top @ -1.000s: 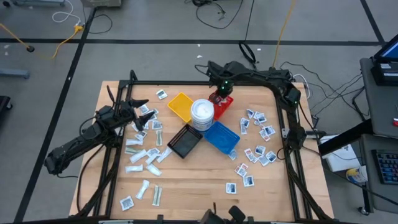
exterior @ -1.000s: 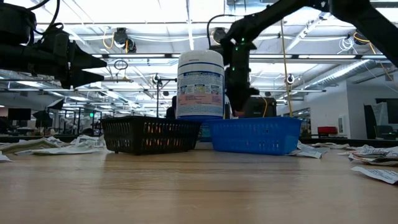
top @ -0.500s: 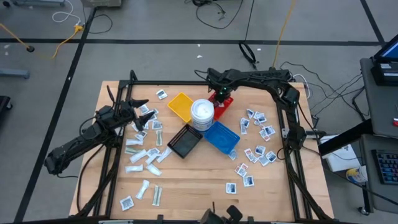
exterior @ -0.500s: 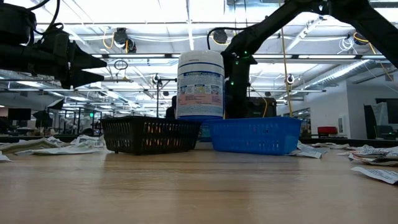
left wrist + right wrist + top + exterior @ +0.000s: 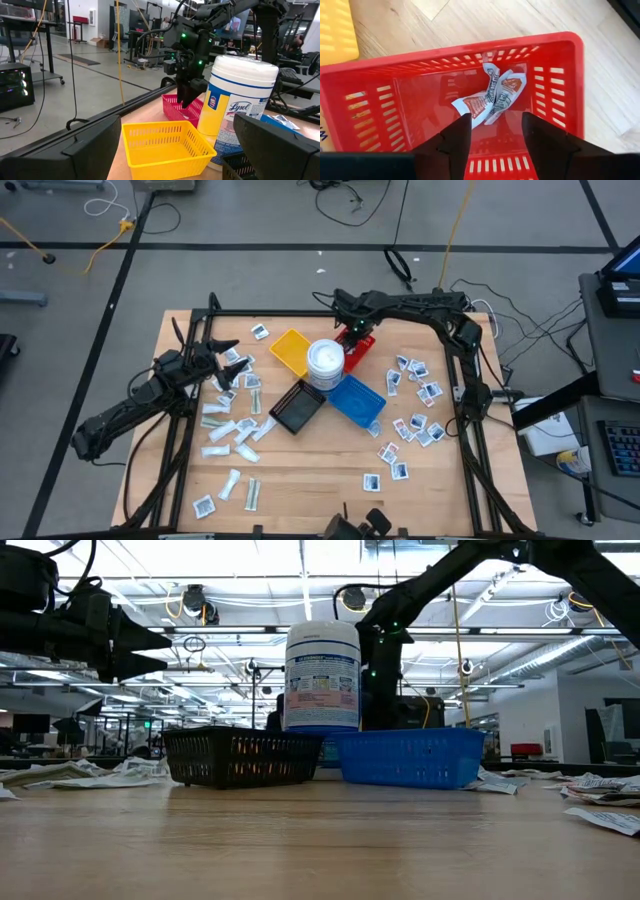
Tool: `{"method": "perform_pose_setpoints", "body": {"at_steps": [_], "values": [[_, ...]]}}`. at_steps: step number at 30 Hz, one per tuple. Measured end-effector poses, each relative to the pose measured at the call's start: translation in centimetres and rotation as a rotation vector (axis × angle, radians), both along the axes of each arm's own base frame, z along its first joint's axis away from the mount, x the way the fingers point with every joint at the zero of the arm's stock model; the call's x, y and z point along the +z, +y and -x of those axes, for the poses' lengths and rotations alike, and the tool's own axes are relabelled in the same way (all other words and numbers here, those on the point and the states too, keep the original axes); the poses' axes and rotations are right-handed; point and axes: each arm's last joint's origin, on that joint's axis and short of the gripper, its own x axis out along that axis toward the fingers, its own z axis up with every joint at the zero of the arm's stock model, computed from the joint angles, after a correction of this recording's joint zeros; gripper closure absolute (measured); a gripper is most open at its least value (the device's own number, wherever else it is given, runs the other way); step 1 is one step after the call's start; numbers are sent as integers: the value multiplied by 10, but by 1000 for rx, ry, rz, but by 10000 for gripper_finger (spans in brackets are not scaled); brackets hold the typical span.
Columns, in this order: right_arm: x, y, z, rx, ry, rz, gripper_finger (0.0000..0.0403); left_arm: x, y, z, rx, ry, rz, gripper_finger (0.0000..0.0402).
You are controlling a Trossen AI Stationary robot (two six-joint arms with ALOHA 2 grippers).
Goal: Pick & Place First Aid Supplies
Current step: Put the ointment pack into the red bin
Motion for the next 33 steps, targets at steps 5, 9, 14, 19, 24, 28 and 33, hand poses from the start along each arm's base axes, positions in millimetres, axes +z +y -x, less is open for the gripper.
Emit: {"method": "perform_pose_setpoints", "body": {"at_steps": [5, 9, 14, 19, 24, 28, 33], "values": [[24, -2, 13, -39, -28, 13, 240, 0, 0, 0, 0, 0, 0, 9], [52, 3, 25, -58, -56, 32, 246, 0, 0, 0, 0, 0, 0, 9], [74, 13, 40, -76, -50, 22, 248, 0, 0, 0, 0, 0, 0, 9], [83, 19, 46, -84, -38, 11, 248, 0, 0, 0, 0, 1, 0, 9], [78, 37, 55, -42, -85, 44, 248, 0, 0, 0, 0, 0, 0, 9], [68, 58, 74, -54, -87, 29, 248, 0, 0, 0, 0, 0, 0, 9], [57, 82, 108, -105, -31, -15, 248, 0, 0, 0, 0, 0, 0, 9]]}}
